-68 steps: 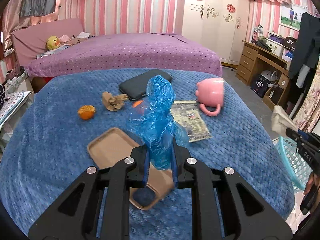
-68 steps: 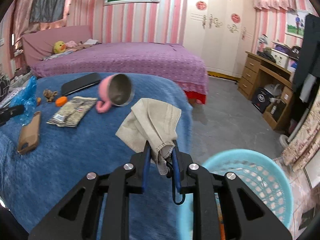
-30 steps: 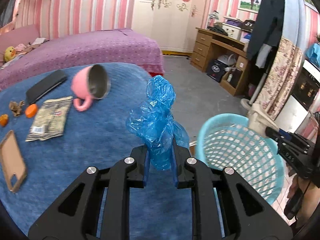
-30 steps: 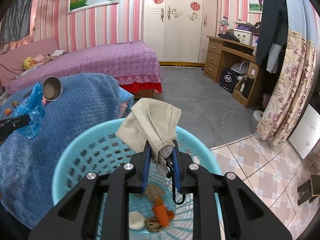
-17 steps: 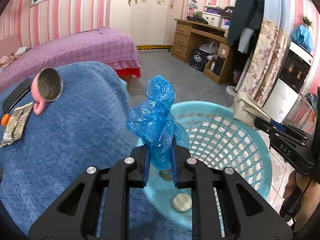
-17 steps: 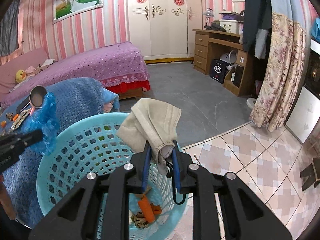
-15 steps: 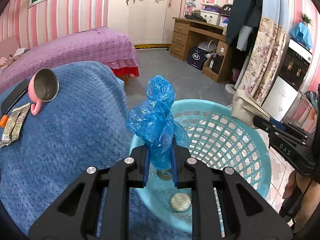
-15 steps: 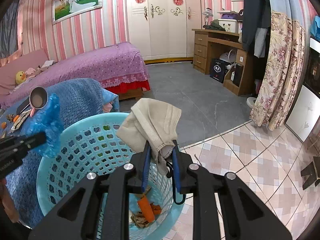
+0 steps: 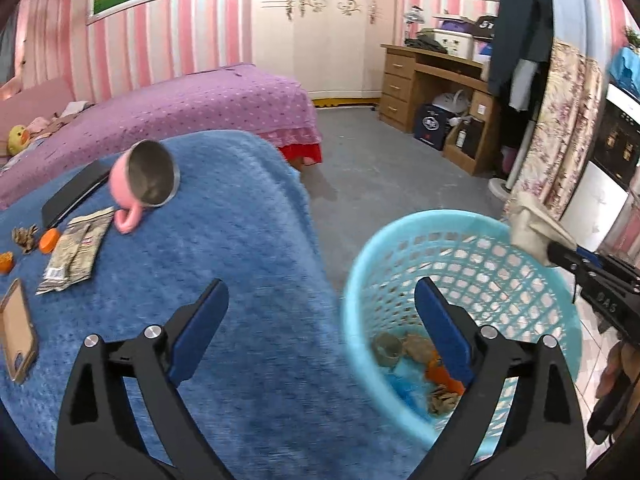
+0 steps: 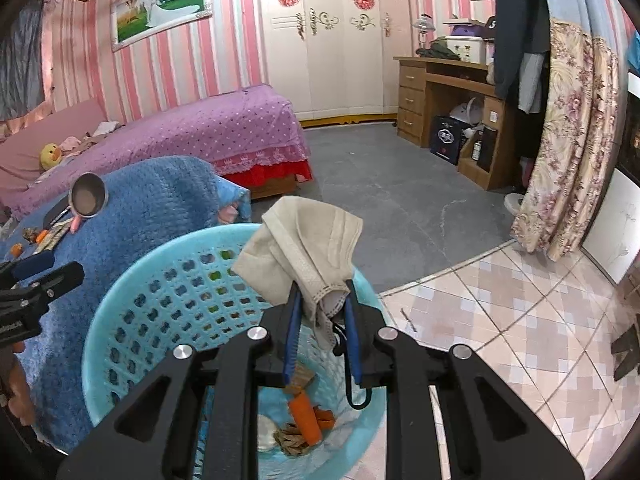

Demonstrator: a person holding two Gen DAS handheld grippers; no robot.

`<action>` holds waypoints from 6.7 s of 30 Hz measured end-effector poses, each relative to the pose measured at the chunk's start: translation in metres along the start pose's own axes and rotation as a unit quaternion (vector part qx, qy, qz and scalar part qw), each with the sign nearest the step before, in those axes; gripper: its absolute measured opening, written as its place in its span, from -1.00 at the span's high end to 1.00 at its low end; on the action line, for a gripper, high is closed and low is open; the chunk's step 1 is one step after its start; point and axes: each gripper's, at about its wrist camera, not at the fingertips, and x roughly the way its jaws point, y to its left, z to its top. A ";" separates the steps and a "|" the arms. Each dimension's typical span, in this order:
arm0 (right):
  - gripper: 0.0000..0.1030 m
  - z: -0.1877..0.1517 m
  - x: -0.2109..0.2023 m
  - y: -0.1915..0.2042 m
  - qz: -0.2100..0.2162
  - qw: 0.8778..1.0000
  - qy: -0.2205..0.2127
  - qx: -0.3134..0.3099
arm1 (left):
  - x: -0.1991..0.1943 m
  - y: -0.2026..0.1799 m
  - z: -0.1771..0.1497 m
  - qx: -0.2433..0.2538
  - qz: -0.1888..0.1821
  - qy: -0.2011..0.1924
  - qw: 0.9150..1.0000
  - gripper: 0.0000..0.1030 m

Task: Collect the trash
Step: 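Open the left tool to drop the blue bag while the right tool drops the cloth, then move both tools back to the bed toward the printed snack wrapper, then grasp the printed snack wrapper with the right tool while the left tool grasps the orange peel, then carry the snack wrapper and orange peel over the blue basket, then open the left tool to drop the orange peel while the right tool drops the wrapper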

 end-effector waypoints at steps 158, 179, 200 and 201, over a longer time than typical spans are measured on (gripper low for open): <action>0.89 0.040 0.018 0.317 0.205 0.964 -0.021 -0.171 | -0.046 0.333 0.002 -0.090 0.146 0.006 0.985 0.53; 0.89 0.048 -0.034 0.135 0.112 0.988 -0.046 -0.100 | -0.033 0.116 0.015 -0.028 0.018 -0.015 0.999 0.53; 0.89 0.021 -0.031 -0.001 0.023 0.999 -0.015 -0.030 | 0.011 -0.057 0.002 0.037 -0.076 0.029 0.996 0.30; 0.89 0.021 -0.030 -0.001 0.022 0.999 -0.014 -0.031 | 0.012 -0.058 0.003 0.037 -0.074 0.029 0.996 0.10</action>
